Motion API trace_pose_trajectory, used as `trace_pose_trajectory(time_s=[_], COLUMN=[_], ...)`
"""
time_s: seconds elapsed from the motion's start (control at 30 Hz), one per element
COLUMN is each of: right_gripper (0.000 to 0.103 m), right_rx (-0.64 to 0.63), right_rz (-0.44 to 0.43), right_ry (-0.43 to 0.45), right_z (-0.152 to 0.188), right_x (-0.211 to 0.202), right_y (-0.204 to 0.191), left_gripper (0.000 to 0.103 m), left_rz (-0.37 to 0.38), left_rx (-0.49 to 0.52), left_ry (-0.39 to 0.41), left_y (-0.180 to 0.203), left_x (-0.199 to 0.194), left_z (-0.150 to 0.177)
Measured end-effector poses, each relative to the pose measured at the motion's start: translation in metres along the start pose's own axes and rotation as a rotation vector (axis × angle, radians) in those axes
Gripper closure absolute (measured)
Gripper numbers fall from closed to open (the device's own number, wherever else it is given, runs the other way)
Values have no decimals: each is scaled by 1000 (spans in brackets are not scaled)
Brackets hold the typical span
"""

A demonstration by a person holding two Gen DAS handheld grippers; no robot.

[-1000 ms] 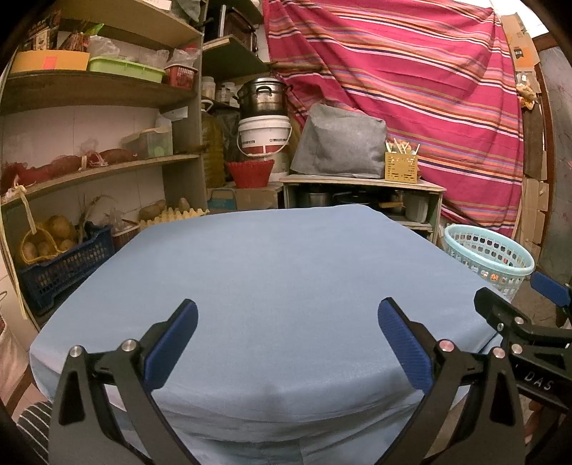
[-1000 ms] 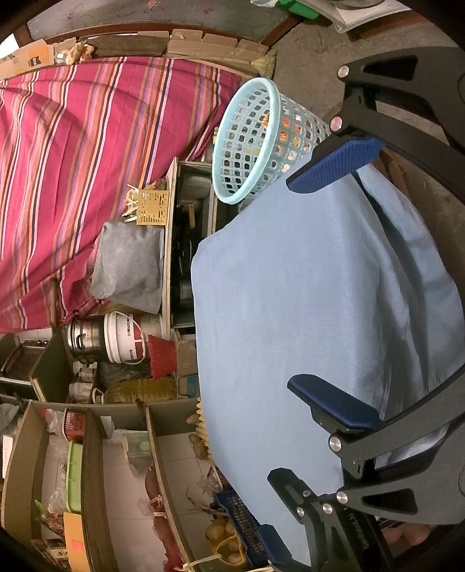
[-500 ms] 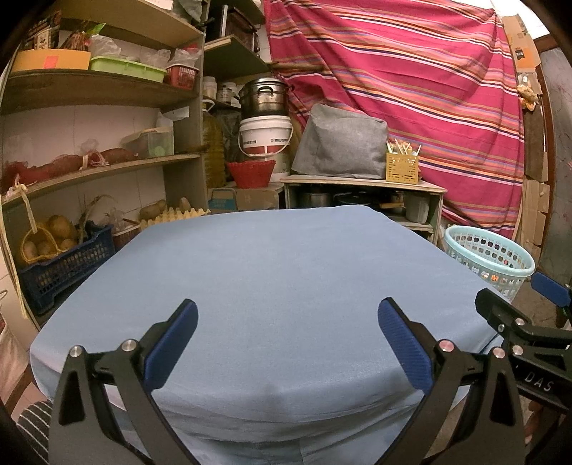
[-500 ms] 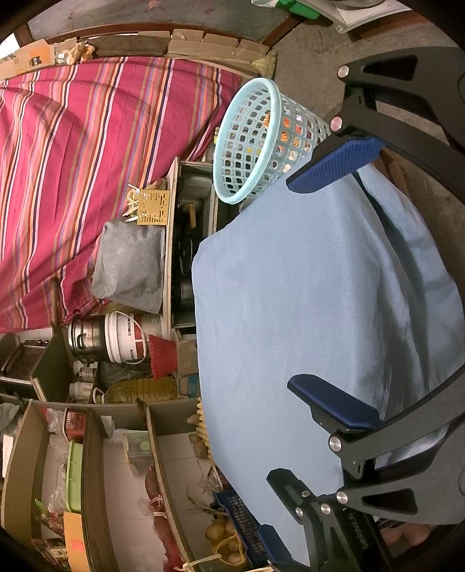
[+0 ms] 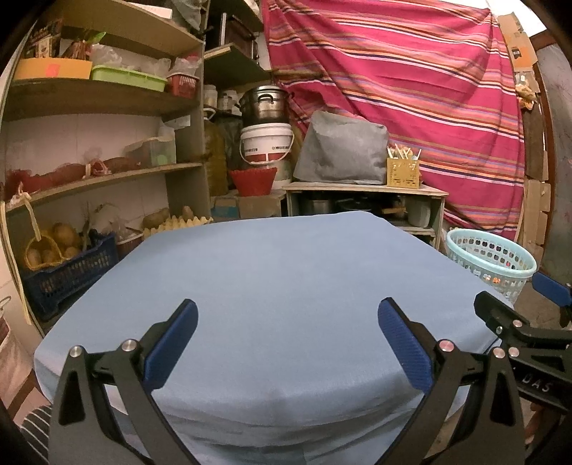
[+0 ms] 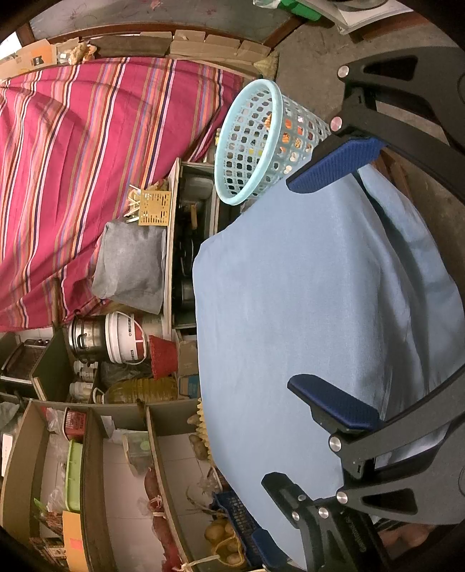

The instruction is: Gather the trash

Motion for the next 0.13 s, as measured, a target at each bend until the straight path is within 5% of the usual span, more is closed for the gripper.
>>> trace_pose_trajectory(time_s=[0.13], right_gripper=[4], right_rx=[0], right_rz=[1], right_ry=[-1], right_z=[0], right_x=[0], right_y=[0], left_gripper=[5], left_rz=[4], left_rx=[3], left_ry=[-4], left_y=[0], left_x=[1], left_z=[0])
Point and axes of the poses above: each gripper's, at about its wrist camera, not at the fingertips, and x roughly the way its jaws point, y to its right, z to its underside, the point moved 2 cm from there along x, roughly the way its jaws point, and after that the axes turned 8 degrees about -z, right-handed, at the moved point
